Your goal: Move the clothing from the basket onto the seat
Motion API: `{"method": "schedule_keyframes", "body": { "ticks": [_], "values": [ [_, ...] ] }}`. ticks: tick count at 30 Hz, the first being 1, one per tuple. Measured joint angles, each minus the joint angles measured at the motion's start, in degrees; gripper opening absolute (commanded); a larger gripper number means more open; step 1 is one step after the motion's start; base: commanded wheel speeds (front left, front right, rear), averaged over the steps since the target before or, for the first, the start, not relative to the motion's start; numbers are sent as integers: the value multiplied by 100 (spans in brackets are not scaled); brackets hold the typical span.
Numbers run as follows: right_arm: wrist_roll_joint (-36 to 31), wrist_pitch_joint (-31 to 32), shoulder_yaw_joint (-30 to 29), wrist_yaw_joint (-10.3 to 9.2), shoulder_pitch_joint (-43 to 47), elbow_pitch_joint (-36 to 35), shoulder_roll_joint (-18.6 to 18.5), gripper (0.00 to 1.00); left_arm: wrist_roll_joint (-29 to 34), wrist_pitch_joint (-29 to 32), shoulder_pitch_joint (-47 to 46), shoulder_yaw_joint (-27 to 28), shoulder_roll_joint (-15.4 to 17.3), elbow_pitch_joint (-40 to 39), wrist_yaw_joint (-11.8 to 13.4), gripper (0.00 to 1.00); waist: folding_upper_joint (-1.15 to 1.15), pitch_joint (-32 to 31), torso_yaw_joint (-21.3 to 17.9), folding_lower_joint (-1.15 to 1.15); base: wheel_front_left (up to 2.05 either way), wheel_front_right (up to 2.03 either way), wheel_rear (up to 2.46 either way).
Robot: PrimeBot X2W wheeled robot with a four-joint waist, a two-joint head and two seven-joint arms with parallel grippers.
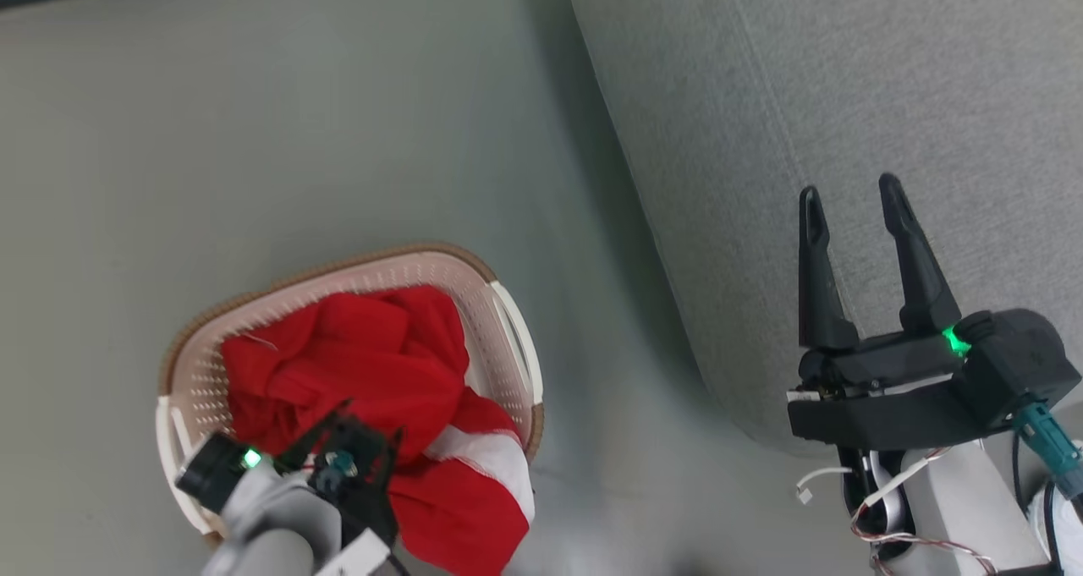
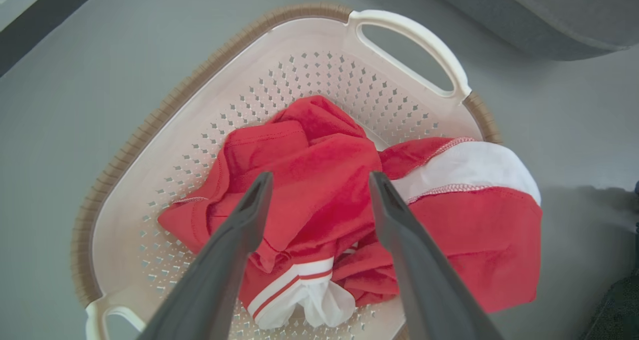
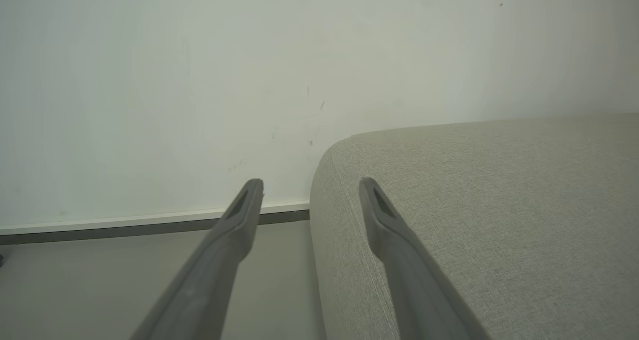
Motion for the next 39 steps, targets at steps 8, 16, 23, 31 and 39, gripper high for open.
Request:
{"method": "schedule_keyframes", "body": {
  "ticks": [8,16,23,31,39],
  "values": [
    [4,0,29,-55,-305,-159,22,100,172,227,-581,91,153,338,198,100,0,621,-107,0,0,0,0],
    [55,-1,29,-109,-744,-283,32,100,291,334,-1073,157,347,582,305,100,0,1235,-136,0,0,0,0],
    [62,-1,34,-153,-968,-204,37,100,357,354,-1246,104,333,862,396,100,0,1659,-126,0,0,0,0],
    [104,-1,120,-160,-1062,-129,42,100,523,357,-1452,18,310,1125,502,76,0,1847,-104,-1,0,0,0],
    [114,-1,112,-204,-1074,51,44,100,544,209,-1518,-29,120,1319,595,0,0,1847,-127,-1,0,0,0]
  ]
}}
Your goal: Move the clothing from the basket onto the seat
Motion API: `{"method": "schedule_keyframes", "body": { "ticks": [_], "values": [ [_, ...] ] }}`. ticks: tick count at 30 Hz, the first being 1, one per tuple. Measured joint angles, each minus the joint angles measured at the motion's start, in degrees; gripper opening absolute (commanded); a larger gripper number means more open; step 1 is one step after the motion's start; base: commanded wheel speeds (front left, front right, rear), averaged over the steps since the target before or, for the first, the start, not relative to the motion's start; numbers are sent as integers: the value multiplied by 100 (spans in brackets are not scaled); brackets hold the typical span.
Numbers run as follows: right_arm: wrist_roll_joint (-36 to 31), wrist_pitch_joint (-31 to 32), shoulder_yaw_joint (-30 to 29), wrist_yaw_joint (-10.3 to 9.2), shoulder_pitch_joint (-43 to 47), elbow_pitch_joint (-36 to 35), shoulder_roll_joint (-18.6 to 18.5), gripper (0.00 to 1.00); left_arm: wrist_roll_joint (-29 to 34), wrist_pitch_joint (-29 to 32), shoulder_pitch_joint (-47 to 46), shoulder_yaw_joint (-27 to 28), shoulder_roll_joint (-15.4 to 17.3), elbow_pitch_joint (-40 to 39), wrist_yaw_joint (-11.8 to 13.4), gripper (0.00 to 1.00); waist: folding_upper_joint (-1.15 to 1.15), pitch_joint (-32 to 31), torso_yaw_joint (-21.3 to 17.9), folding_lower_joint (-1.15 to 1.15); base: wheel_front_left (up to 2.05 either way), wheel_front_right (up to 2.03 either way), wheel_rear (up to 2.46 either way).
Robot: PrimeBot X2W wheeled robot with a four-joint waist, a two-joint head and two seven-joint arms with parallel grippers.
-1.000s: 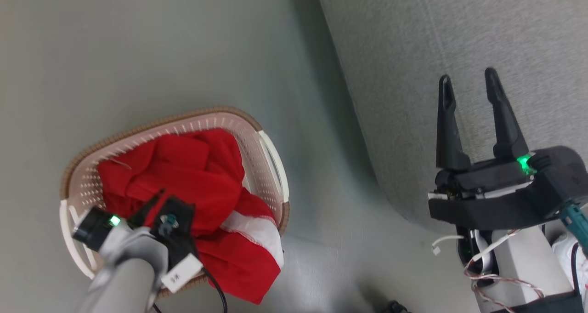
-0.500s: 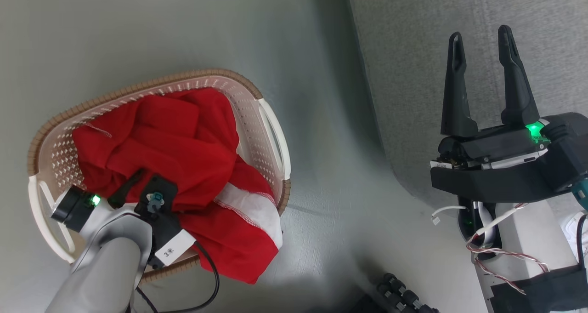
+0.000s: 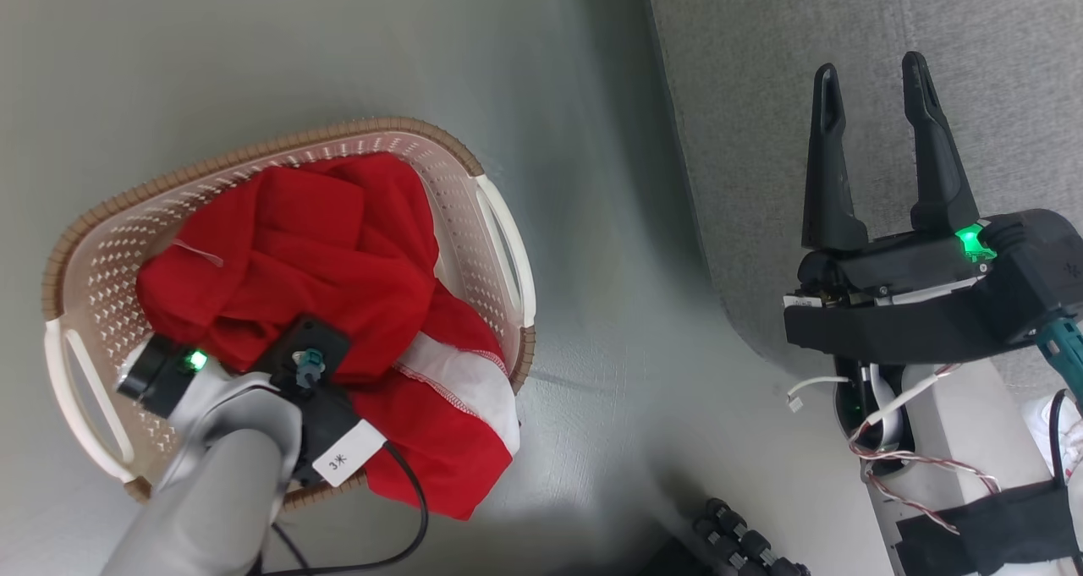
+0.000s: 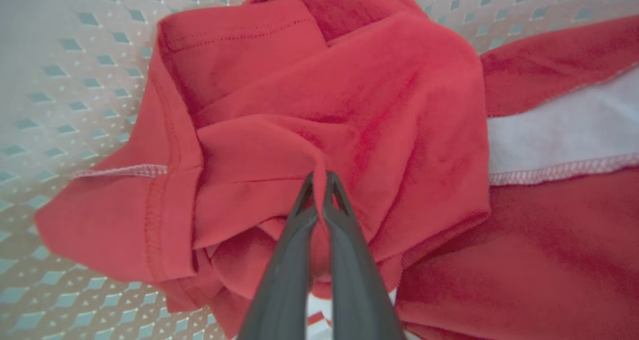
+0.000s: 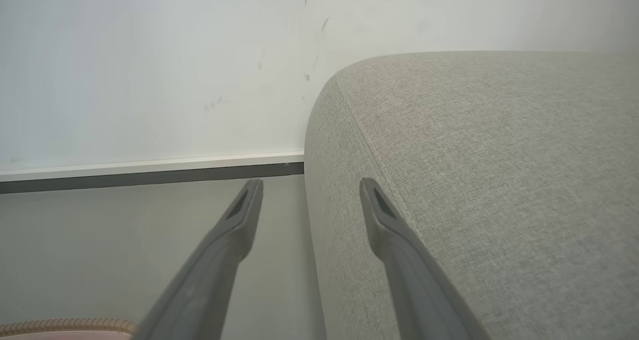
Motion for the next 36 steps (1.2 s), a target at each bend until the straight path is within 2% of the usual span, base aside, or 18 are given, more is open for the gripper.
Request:
{"method": "schedule_keyframes", "body": {
  "ticks": [7,13,24,31,36],
  "values": [
    [15,1,-13,-5,-86,270,1,100,-313,-539,-10,151,-297,-40,-8,0,0,-204,48,0,0,0,0],
    [40,0,-21,-4,-82,624,1,100,-689,-1170,-1,348,-452,-232,-209,0,0,-505,143,0,0,0,0],
    [40,1,-105,108,-43,1171,0,100,-1069,-1254,60,388,-566,-976,-646,0,-1,-1311,467,-1,0,0,0],
    [40,1,-222,205,-43,1450,-35,100,-1165,-1254,27,278,-566,-1635,-767,0,-1,-1827,673,-1,0,0,0],
    [46,1,-357,207,-36,1594,-83,100,-1290,-1254,-8,200,-566,-1986,-810,0,-2,-2128,777,-1,0,0,0]
  ]
}}
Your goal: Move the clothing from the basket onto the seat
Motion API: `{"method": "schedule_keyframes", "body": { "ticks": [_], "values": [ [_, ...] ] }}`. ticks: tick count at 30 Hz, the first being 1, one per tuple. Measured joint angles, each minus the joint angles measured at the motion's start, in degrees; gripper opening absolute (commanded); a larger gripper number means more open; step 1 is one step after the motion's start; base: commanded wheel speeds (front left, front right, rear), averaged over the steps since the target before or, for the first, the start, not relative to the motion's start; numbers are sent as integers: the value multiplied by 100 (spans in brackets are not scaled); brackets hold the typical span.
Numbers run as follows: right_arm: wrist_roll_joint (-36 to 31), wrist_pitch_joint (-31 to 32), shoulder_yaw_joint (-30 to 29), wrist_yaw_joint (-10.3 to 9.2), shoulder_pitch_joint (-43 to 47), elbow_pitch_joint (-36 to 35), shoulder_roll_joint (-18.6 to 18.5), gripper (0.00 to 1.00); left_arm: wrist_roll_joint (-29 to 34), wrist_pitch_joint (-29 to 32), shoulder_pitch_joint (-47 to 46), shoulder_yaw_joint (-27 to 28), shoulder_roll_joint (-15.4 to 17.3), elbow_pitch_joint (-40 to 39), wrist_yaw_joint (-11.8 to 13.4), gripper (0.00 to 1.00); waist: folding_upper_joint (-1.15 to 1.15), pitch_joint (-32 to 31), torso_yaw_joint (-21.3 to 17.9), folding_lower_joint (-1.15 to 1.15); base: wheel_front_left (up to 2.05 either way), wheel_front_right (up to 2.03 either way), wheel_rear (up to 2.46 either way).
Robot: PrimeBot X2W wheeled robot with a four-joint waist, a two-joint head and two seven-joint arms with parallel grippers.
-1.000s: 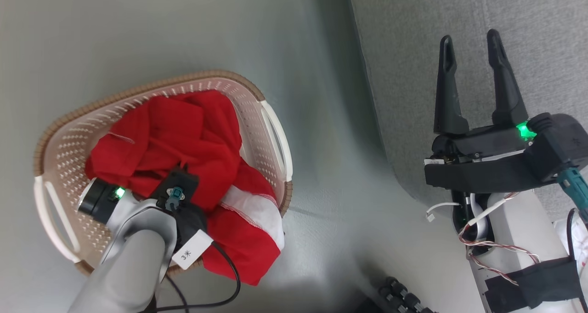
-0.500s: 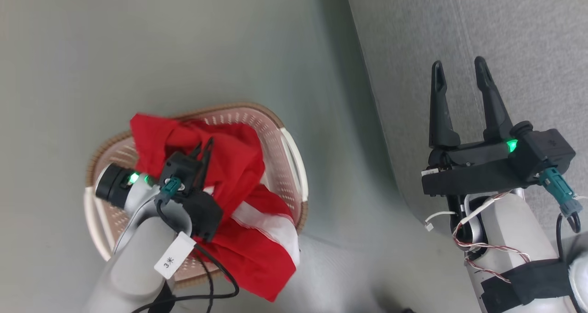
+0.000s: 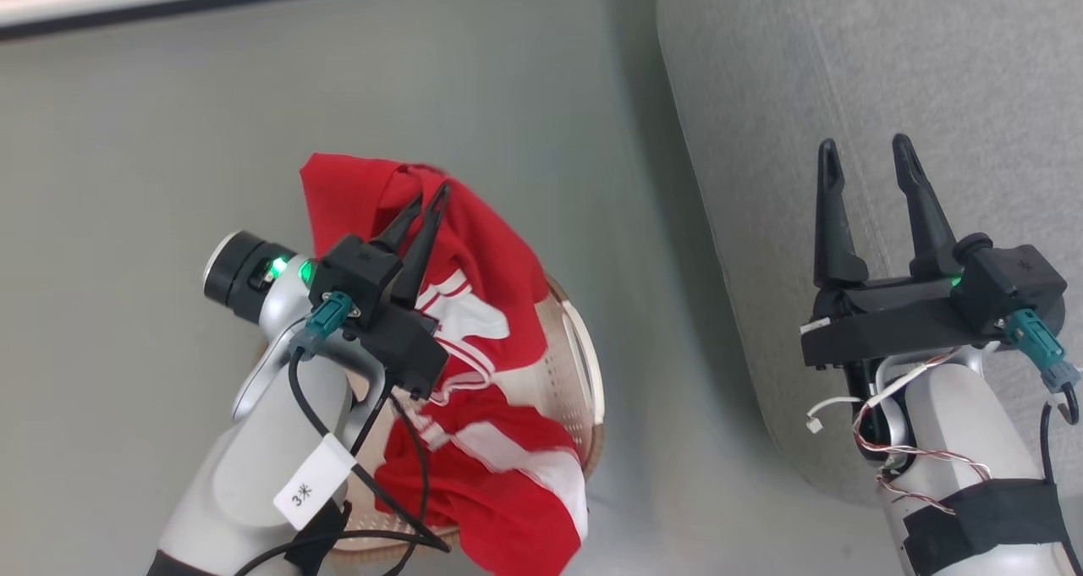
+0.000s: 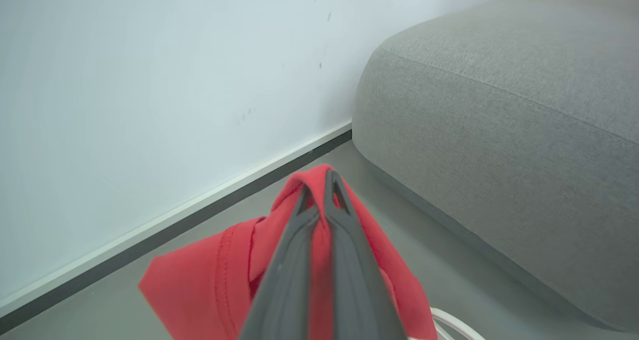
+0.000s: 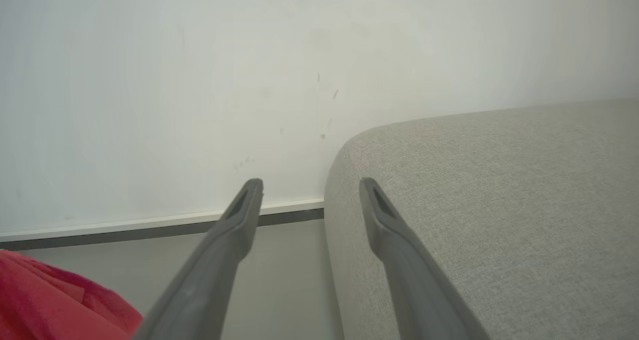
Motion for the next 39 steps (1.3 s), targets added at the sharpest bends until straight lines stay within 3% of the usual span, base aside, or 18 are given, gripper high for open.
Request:
{"method": "schedule_keyframes", "body": {
  "ticks": [8,16,22,28,39],
  "values": [
    [0,0,-23,108,141,276,-48,100,-191,0,-123,-204,75,-422,-47,0,0,-612,174,0,0,0,0],
    [-21,0,155,344,222,546,-71,100,-545,0,-239,-656,369,-589,-47,0,0,-1230,269,0,0,0,0],
    [-112,0,344,498,221,771,-205,100,-820,0,-370,-912,400,-605,-47,0,0,-1689,311,-1,0,0,0],
    [-162,0,836,655,205,1098,-151,100,-990,0,-441,-1147,372,-565,-47,0,0,-2145,373,0,0,0,0],
    [-160,1,1786,706,207,1774,-67,100,-1340,10,-334,-1589,237,-558,-47,0,0,-2961,530,0,0,0,0]
  ]
}}
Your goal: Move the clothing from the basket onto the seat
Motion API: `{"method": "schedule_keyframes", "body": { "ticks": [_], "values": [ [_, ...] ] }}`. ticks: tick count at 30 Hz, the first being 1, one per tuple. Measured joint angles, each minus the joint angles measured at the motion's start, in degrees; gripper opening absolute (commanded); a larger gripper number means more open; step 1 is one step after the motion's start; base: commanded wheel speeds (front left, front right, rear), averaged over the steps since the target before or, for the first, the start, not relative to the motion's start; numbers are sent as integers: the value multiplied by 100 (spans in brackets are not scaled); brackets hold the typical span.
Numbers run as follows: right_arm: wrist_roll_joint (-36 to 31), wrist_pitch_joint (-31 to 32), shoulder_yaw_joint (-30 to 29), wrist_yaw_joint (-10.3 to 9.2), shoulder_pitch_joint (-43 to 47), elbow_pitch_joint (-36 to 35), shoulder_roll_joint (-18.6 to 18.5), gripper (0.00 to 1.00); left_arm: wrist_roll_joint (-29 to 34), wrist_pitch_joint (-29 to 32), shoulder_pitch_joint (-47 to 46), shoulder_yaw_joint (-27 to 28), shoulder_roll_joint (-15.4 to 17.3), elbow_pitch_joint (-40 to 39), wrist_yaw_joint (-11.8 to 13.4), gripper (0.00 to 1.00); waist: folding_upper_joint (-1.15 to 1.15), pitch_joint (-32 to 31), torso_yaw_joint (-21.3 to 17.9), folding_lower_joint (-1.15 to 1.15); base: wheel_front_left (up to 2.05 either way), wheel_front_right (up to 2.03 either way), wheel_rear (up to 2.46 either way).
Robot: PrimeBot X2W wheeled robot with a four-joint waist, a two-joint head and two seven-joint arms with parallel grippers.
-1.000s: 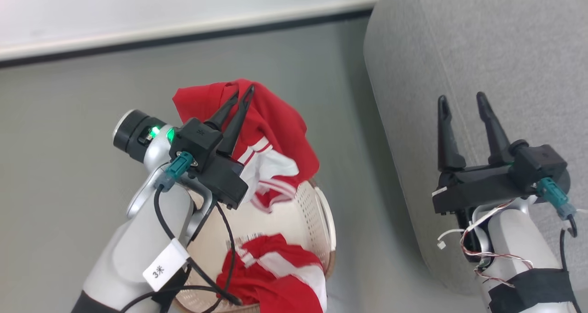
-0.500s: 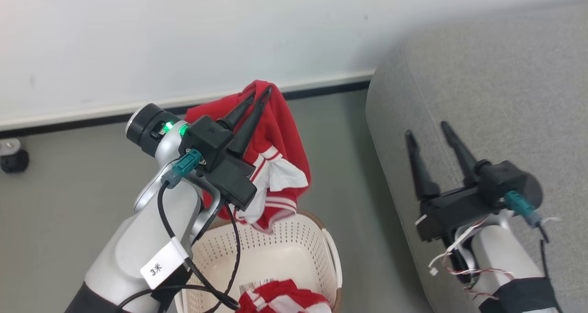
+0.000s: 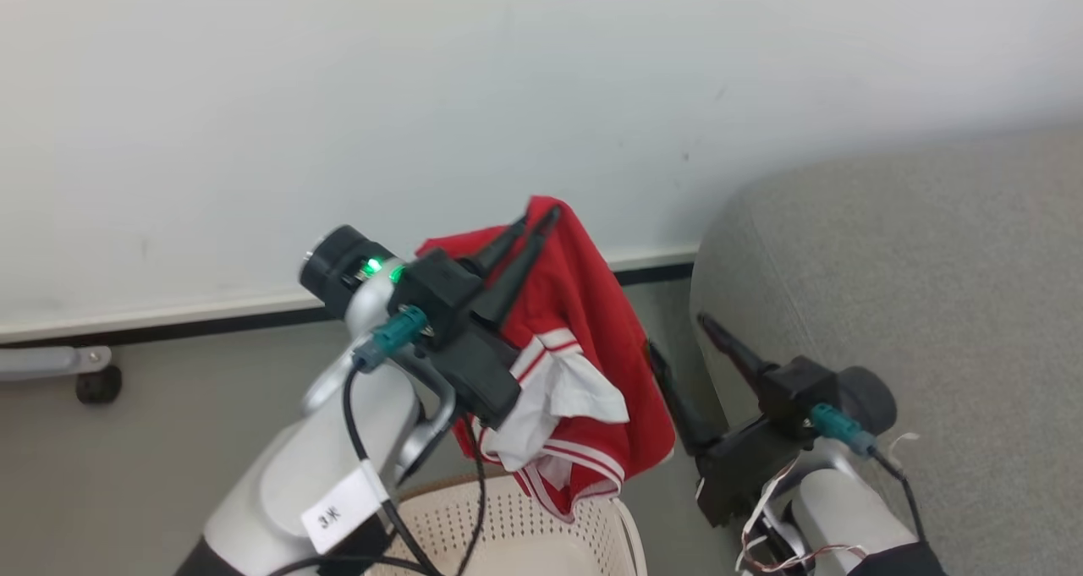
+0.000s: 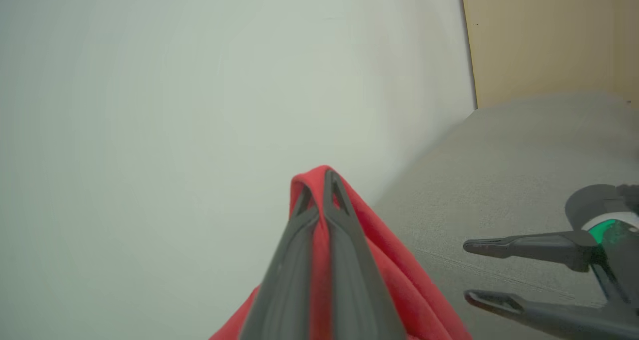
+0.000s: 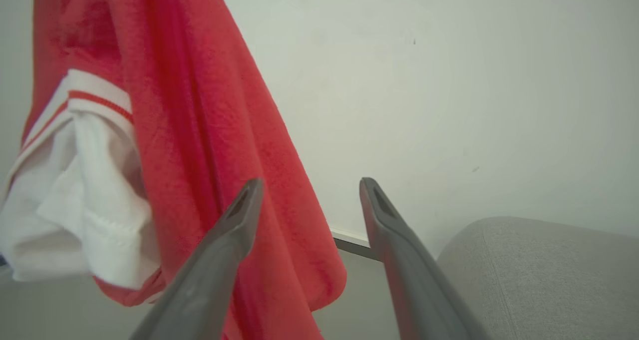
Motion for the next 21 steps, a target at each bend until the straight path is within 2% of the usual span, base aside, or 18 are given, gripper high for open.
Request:
{"method": "schedule_keyframes", "body": {
  "ticks": [9,19,20,21],
  "values": [
    [430,0,1179,3,-32,413,16,100,-205,259,135,-396,-140,-410,0,0,1,-396,298,1,0,0,0],
    [600,0,1671,4,-404,884,32,99,-336,465,363,-454,-5,-1076,0,0,1,-570,530,1,0,0,0],
    [638,0,1706,4,-408,915,32,78,-344,486,381,-452,-2,-1137,0,0,1,-573,536,1,0,0,0],
    [695,0,1738,4,-420,940,32,38,-347,508,405,-448,8,-1189,0,0,1,-575,540,1,0,0,0]
  ]
}}
